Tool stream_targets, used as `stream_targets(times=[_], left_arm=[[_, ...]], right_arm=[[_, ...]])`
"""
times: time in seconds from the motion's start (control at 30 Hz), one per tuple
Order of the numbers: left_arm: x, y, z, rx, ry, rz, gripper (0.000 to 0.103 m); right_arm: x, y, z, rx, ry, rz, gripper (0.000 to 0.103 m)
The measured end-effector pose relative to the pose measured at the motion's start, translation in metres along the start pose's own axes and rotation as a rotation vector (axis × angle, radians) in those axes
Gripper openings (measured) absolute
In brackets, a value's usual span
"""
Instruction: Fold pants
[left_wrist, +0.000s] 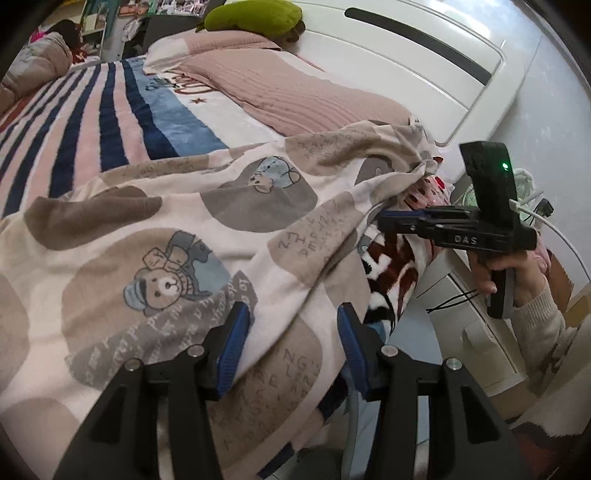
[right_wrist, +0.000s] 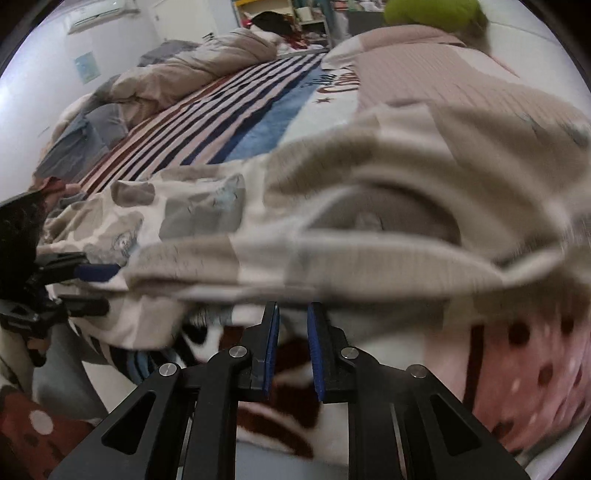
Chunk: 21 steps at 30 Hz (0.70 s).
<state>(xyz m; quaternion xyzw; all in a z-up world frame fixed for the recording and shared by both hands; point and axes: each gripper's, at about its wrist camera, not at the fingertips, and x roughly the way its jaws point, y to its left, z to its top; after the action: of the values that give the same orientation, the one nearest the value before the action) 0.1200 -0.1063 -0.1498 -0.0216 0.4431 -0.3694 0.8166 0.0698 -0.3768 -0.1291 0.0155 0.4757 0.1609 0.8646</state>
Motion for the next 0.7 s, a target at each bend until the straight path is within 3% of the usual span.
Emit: stream_targets(times=[0.1,0.17,0.2,0.27,0.37,0.43,0.47,0.5,0.57,0.7], left_arm=[[-0.014,0.005,-0.005,-0.021,-0.023,0.06,0.048],[-0.025,0.009,-0.01,-0.029,-0.045,0.101,0.056],[-0.032,0.012,-0.013,-0.024,-0.053,0.143,0.061],[-0.039,0.017,-0.017,-0.008,-0.044,0.207,0.061],[-0.042,0.023,-0.023,0.024,-0.02,0.23,0.06],[-0.043,0.026,-0.025,0.04,-0.016,0.239,0.038],[-0.043,0.028,-0.025,0.035,-0.012,0.236,0.015],[-0.044,0.03,-0.027,0.023,-0.007,0.22,0.008],[-0.048,0.032,-0.03,0.009,-0.026,0.193,0.002],[-0.053,0.023,-0.041,0.02,-0.025,0.167,0.001]], right_arm=[[-0.012,0.003,-0.003,0.067,-0.058,0.107,0.021],[-0.016,0.01,0.0,0.109,-0.103,0.183,0.036],[-0.016,0.016,0.002,0.124,-0.122,0.222,0.038],[-0.008,0.028,0.006,0.148,-0.128,0.294,0.04],[0.009,0.046,0.011,0.169,-0.113,0.363,0.04],[0.022,0.057,0.012,0.183,-0.093,0.377,0.04],[0.026,0.061,0.011,0.187,-0.091,0.383,0.04],[0.029,0.065,0.01,0.193,-0.092,0.387,0.04],[0.032,0.07,0.005,0.197,-0.09,0.385,0.04],[0.035,0.077,-0.005,0.202,-0.073,0.39,0.04]])
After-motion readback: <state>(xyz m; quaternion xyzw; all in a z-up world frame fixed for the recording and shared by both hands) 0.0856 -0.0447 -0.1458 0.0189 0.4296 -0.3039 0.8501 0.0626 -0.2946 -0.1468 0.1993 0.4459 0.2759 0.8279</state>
